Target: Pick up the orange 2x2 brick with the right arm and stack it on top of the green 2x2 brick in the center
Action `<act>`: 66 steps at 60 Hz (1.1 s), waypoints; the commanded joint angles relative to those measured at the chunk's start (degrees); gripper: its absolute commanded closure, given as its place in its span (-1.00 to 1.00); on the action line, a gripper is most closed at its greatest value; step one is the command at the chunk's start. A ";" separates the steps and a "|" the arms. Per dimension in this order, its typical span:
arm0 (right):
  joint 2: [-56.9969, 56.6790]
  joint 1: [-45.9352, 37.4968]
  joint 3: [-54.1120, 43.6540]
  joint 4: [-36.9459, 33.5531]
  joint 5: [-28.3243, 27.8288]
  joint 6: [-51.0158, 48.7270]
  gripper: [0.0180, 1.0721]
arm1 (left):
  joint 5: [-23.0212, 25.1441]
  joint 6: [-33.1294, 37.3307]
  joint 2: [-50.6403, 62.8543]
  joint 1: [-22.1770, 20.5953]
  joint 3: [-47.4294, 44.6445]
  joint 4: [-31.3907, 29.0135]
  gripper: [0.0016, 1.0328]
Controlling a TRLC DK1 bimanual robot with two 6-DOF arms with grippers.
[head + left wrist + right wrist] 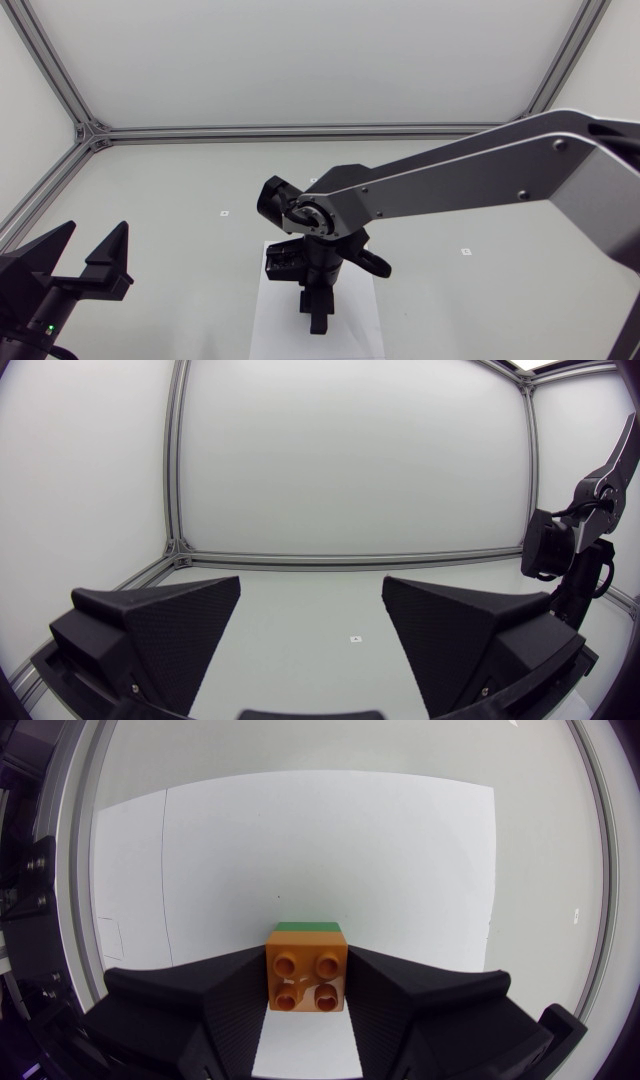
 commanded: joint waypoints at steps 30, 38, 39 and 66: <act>0.91 -0.36 -1.94 -0.19 0.14 -1.98 0.11 | 0.23 0.73 -0.45 0.16 -2.35 -0.87 -0.92; 0.91 -0.80 -2.02 0.07 0.14 -2.42 0.11 | 0.23 0.73 -0.45 0.16 -2.35 -0.78 -0.92; 0.91 -0.80 -2.02 0.07 0.14 -2.42 0.11 | 0.23 0.73 -0.45 0.16 -2.35 -0.87 -0.92; 1.35 -0.18 -0.79 -0.19 0.14 -1.98 0.11 | 0.23 0.73 -0.45 0.16 -2.35 -0.87 -0.92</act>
